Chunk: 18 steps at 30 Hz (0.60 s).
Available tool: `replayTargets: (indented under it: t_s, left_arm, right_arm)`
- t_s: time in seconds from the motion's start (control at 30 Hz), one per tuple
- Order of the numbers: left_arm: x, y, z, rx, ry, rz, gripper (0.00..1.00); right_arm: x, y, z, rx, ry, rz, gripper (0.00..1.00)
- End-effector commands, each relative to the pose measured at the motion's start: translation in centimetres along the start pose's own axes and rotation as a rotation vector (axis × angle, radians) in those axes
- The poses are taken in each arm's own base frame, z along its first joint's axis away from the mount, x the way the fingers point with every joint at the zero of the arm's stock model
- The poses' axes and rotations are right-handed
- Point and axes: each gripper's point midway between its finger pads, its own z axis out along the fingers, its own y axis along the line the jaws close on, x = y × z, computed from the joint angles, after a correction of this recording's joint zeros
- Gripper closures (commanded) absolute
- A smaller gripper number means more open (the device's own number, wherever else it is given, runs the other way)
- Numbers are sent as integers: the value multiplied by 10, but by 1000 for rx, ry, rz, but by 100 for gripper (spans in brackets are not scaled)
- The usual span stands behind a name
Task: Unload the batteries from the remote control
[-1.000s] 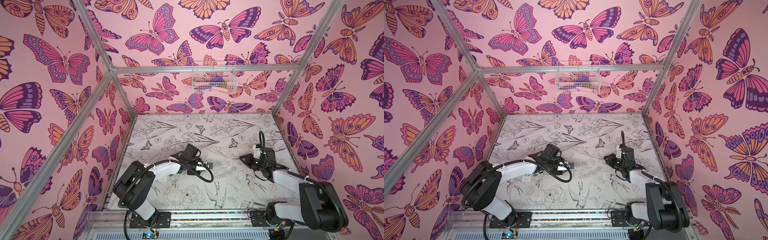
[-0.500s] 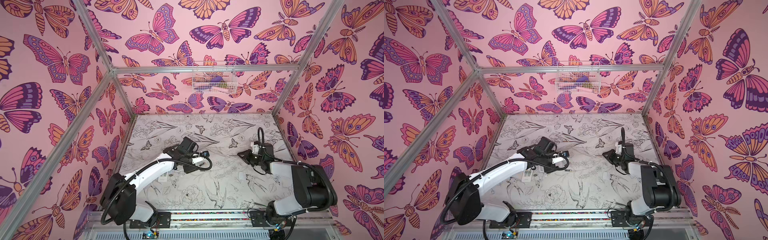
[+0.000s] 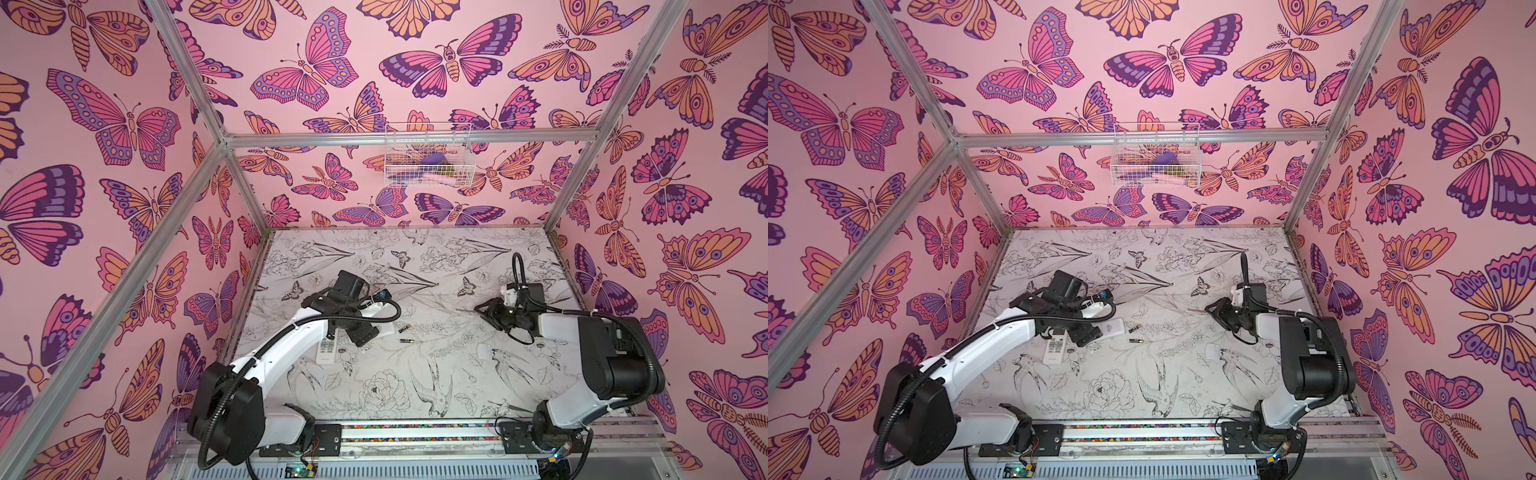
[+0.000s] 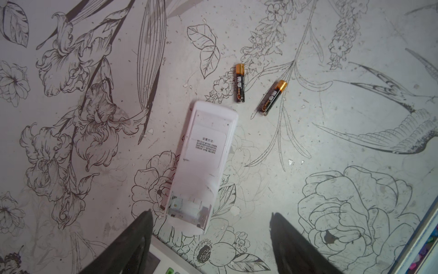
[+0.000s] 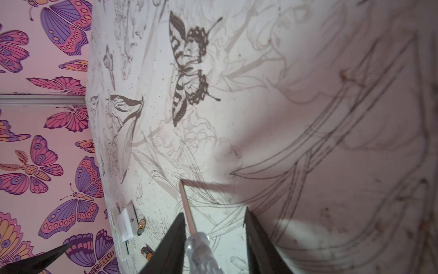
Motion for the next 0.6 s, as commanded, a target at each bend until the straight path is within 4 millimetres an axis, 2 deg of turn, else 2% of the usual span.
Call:
replayTargets:
  t_s: [0.0, 0.2, 0.37, 0.47, 0.57]
  left_arm:
    - [4, 0, -8, 34, -42, -79, 18]
    - [9, 6, -8, 26, -46, -96, 17]
    - [21, 10, 2, -4, -27, -69, 13]
    - [25, 15, 3, -15, -25, -88, 12]
    - [25, 16, 3, -18, -28, -89, 12]
  right_arm:
    - [10, -22, 1, 99, 40, 1, 53]
    - [5, -24, -4, 138, 25, 3, 49]
    - [5, -31, -10, 201, 29, -16, 45]
    - [4, -28, -16, 212, 27, -43, 39]
    - [1, -37, -22, 279, 21, -70, 35]
